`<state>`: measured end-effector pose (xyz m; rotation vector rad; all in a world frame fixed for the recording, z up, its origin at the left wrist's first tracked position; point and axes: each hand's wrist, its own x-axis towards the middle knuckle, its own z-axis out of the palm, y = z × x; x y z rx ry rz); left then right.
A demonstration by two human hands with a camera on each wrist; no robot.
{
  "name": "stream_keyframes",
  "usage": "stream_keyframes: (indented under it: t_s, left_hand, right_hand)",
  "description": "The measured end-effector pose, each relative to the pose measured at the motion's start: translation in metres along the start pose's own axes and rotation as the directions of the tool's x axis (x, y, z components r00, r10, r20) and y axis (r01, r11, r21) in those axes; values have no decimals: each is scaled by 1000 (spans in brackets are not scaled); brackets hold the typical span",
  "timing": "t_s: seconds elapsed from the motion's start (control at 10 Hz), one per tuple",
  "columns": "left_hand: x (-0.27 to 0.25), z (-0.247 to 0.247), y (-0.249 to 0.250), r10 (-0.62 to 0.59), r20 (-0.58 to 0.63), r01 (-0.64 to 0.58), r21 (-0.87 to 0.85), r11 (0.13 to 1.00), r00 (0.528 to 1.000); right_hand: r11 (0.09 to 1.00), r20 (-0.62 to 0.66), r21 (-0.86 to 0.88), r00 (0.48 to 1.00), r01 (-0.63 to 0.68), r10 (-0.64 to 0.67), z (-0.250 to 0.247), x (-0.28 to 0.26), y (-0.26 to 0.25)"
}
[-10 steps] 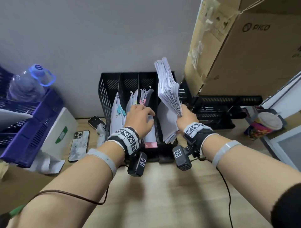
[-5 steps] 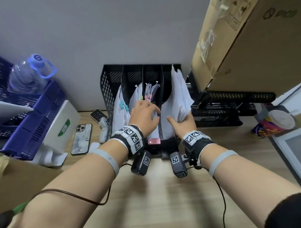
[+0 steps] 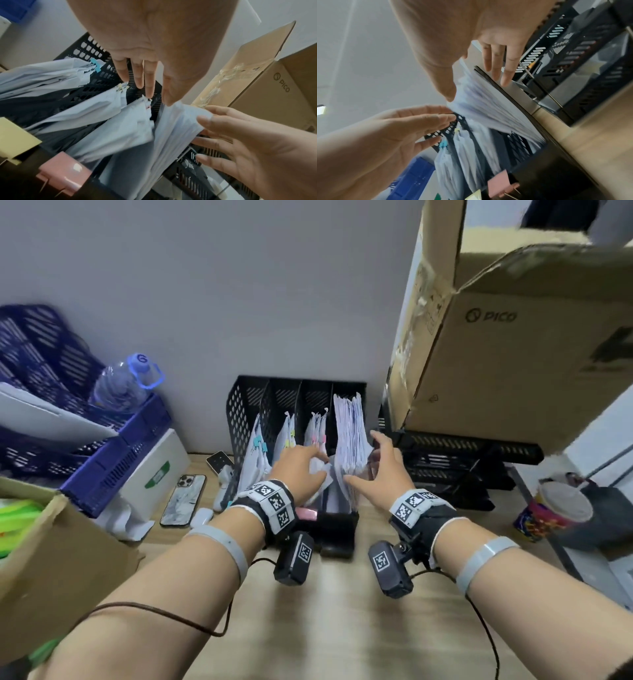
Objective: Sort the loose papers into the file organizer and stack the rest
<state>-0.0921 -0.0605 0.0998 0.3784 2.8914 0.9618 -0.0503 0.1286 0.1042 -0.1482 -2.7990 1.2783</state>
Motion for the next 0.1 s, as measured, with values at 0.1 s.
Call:
stream_keyframes:
  t_s: [0.1]
  left_hand:
    - [-5,-9,20,-21,-100,9,-113,994,995]
  right_hand:
    - [994,-9,85,998,64,-64,-32,-6,-13]
